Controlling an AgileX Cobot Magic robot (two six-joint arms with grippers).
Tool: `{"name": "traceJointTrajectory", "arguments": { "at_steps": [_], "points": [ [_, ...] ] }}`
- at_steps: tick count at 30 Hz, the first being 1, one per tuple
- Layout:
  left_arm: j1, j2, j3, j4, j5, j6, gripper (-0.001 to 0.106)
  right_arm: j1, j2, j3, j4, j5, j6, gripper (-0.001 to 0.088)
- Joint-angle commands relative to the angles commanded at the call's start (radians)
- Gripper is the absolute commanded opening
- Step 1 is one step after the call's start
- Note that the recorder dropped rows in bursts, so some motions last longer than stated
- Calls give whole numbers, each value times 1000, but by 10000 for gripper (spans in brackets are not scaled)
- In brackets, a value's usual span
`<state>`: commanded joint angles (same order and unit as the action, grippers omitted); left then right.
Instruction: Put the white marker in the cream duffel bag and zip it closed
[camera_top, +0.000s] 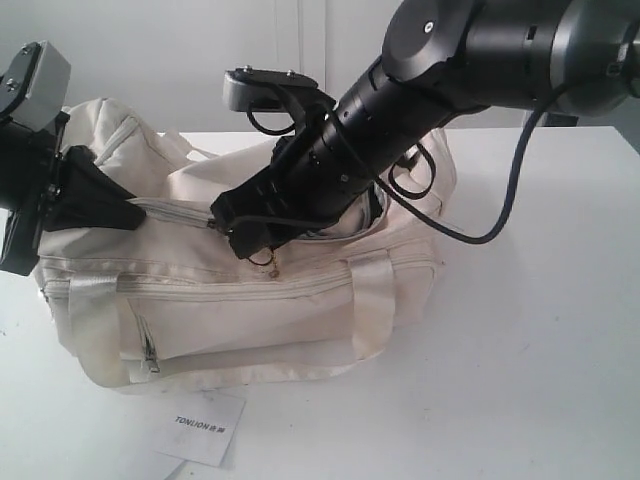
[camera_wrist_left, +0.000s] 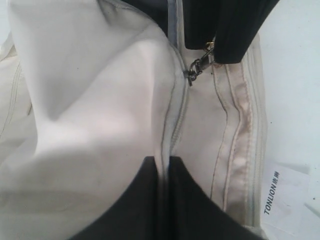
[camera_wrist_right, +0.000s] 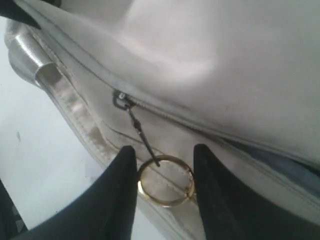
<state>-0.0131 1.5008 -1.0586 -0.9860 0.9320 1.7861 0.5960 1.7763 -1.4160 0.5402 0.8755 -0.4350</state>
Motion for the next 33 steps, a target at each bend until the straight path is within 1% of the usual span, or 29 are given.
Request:
{"name": "traceJointTrajectory", "arguments": {
  "at_steps": [5,16,20,26,33],
  "points": [
    [0,0,0,0,0,0,0,-7,0,0,-48,34,5,0],
    [0,0,0,-1,-14,0,0,-68,-28,0,-90,85,19,0],
    [0,0,0,-3,-15,0,0,-78,-32,0,-97,87,19,0],
    [0,0,0,-3,-15,-4,0,-80,-42,0,-149,87,34,0],
    [0,0,0,-3,-20,-4,0,-118,-68,0,-160,88,39,0]
  ]
}}
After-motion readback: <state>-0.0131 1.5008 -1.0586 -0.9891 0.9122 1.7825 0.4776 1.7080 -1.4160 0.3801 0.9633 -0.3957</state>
